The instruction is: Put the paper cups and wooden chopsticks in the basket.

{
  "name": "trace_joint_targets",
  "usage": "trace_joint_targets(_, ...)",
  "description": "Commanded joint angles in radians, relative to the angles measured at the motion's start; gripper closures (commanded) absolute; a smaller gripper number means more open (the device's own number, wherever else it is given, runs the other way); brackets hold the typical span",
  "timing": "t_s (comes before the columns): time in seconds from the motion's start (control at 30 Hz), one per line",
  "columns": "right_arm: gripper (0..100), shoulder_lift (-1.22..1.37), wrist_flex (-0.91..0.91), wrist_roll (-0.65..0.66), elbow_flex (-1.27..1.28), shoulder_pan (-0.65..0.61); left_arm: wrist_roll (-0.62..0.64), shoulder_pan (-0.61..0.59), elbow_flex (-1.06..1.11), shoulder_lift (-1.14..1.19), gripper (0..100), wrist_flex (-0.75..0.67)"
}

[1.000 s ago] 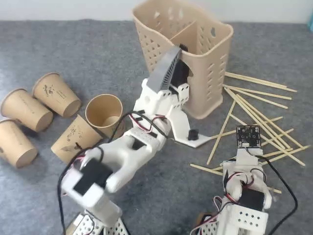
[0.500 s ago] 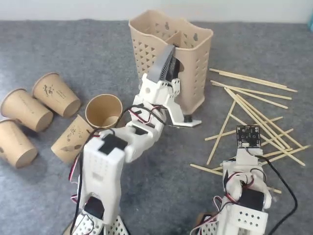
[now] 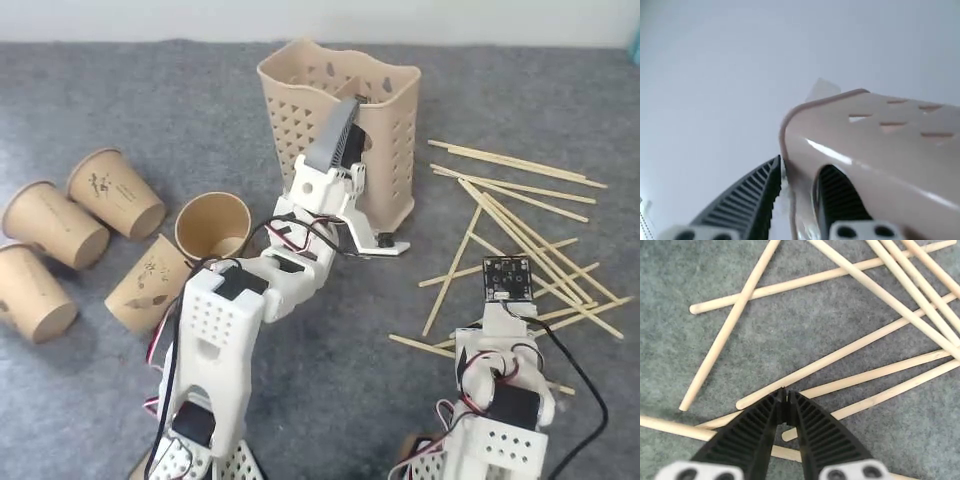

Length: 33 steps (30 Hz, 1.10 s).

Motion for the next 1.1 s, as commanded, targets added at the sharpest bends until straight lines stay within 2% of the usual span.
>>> trace_joint_targets(0.0,99.1,0.004,0.002,0.015,-0.035,0.008,-0.021,-0.017,0.047,-0.026,86,-0.038)
trace_joint_targets(0.43,99.1,0.004,-0.013,0.015,-0.029,0.01,-0.123,-0.049,0.298,-0.034,82,-0.044)
trace_joint_targets(0.87,99.1,0.004,-0.016,0.015,-0.028,0.01,-0.118,-0.064,0.533,-0.315,76,-0.04)
trace_joint_targets(1.07,99.1,0.004,-0.024,0.015,-0.026,0.01,-0.104,-0.084,0.561,-0.408,76,0.017)
